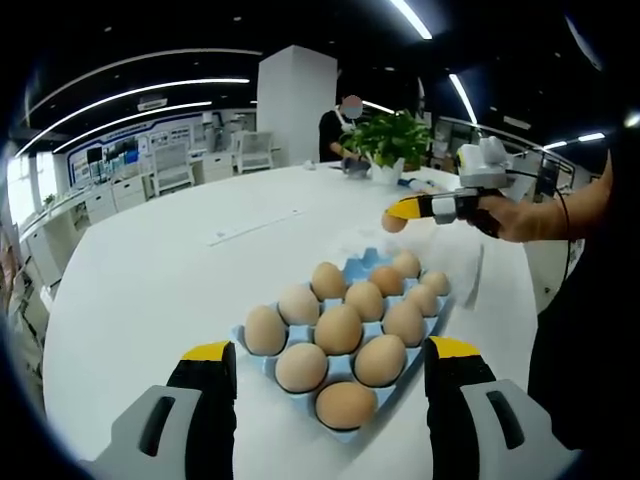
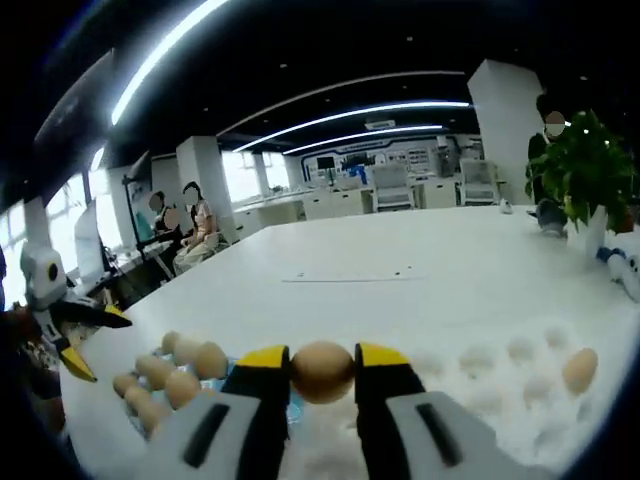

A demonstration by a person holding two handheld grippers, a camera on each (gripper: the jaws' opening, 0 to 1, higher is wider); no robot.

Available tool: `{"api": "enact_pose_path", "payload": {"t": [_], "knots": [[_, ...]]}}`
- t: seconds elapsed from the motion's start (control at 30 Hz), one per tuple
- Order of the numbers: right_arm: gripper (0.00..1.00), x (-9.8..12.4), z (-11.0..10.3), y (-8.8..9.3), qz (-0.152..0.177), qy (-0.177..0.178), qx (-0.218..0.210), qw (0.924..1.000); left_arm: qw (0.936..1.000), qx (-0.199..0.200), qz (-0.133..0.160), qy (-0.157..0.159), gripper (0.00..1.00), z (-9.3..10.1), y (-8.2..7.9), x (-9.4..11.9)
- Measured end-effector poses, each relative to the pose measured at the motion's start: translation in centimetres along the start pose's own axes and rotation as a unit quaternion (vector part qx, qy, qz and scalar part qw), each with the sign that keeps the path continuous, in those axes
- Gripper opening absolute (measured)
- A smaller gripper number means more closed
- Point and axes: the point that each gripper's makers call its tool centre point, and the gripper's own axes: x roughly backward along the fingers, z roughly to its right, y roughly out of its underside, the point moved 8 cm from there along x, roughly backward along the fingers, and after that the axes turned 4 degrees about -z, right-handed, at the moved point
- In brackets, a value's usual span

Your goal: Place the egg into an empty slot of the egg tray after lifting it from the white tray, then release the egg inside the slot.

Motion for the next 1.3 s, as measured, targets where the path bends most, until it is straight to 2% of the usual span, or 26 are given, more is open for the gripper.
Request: {"api": "enact_pose_path", "payload": {"t": [0.33, 0.5, 0.63, 1.0, 1.3], "knots": [[0.24, -2.6, -3.0, 0.4, -0.02, -0.048, 0.021, 0.9984, 1.0, -0.002, -0.002, 0.0, 0.77, -0.2, 0.0, 0.0], [0.24, -3.4, -3.8, 0.5, -0.022, -0.061, 0.027, 0.9975, 1.0, 0.0, -0.002, 0.0, 0.77, -0.3, 0.1, 0.0], [0.24, -4.3, -4.7, 1.0, -0.038, -0.079, 0.039, 0.9954, 1.0, 0.0, -0.004, 0.0, 0.77, -0.3, 0.2, -0.1], [0.25, -5.4, -5.4, 2.7, -0.071, -0.095, 0.051, 0.9916, 1.0, 0.003, -0.005, -0.003, 0.77, -0.4, 0.4, 0.1], [0.25, -5.8, -5.5, 2.9, -0.079, -0.1, 0.048, 0.9906, 1.0, 0.005, -0.004, -0.002, 0.77, -0.4, 0.5, 0.0]]}}
